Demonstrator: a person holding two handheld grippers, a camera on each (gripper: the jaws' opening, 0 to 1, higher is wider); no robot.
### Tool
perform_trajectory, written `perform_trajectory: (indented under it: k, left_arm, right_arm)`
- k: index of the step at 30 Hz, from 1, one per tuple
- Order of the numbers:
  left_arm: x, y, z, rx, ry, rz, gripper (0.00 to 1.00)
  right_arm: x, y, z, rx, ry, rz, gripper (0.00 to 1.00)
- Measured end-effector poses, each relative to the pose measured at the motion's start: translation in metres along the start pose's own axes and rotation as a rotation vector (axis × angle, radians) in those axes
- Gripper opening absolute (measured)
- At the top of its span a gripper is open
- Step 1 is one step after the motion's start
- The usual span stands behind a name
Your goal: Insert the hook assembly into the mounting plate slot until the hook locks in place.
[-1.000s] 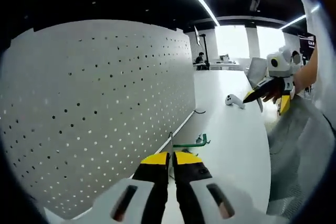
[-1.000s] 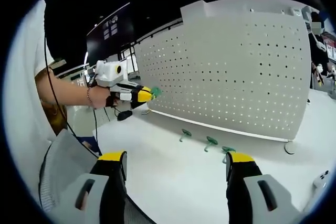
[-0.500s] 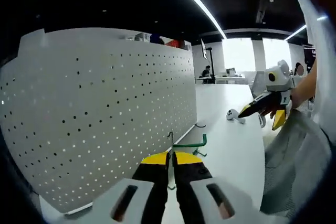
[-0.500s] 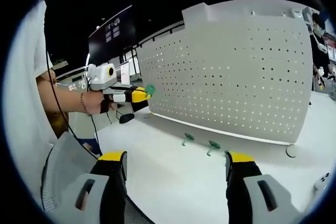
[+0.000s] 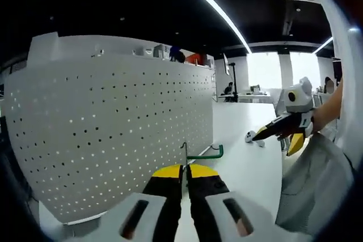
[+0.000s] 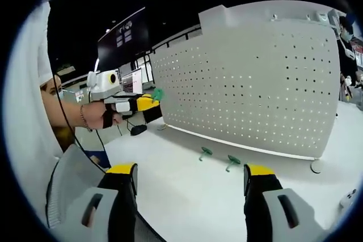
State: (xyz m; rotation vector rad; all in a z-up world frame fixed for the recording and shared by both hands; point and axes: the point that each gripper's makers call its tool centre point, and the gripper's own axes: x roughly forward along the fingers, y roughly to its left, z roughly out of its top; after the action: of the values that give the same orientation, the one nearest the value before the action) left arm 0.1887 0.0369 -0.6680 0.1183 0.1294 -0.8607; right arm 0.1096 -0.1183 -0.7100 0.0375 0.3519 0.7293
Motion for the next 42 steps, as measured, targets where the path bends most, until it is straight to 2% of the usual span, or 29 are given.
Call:
perform_trajectory:
  k: [5, 7, 12, 14, 16, 34, 42]
  left_arm:
    - [-0.002, 0.003, 0.003, -0.007, -0.012, 0.016, 0.03]
    - [-0.001, 0.003, 0.004, -0.008, -0.015, 0.016, 0.03]
    - [0.0, 0.002, 0.005, -0.01, -0.014, 0.015, 0.03]
    - [0.001, 0.002, 0.006, -0.014, -0.019, 0.015, 0.03]
    - [0.002, 0.001, 0.006, -0.014, -0.021, 0.014, 0.03]
    - [-0.001, -0.001, 0.01, -0.015, -0.036, 0.016, 0.03]
    - [-0.002, -0.002, 0.01, -0.012, -0.036, 0.021, 0.03]
  right_arm:
    - [0.0, 0.0, 0.001, 0.002, -0.005, 0.001, 0.74]
    - [0.0, 0.002, 0.005, 0.001, -0.028, 0.004, 0.74]
    - [-0.002, 0.007, 0.031, -0.024, -0.156, 0.022, 0.73]
    - [-0.004, 0.015, 0.044, -0.014, -0.228, 0.061, 0.73]
    - [-0.005, 0.017, 0.05, -0.01, -0.257, 0.069, 0.73]
    - [0.019, 0.039, 0.063, 0.015, -0.262, 0.164, 0.59]
    - [0.033, 0.047, 0.067, 0.021, -0.265, 0.186, 0.58]
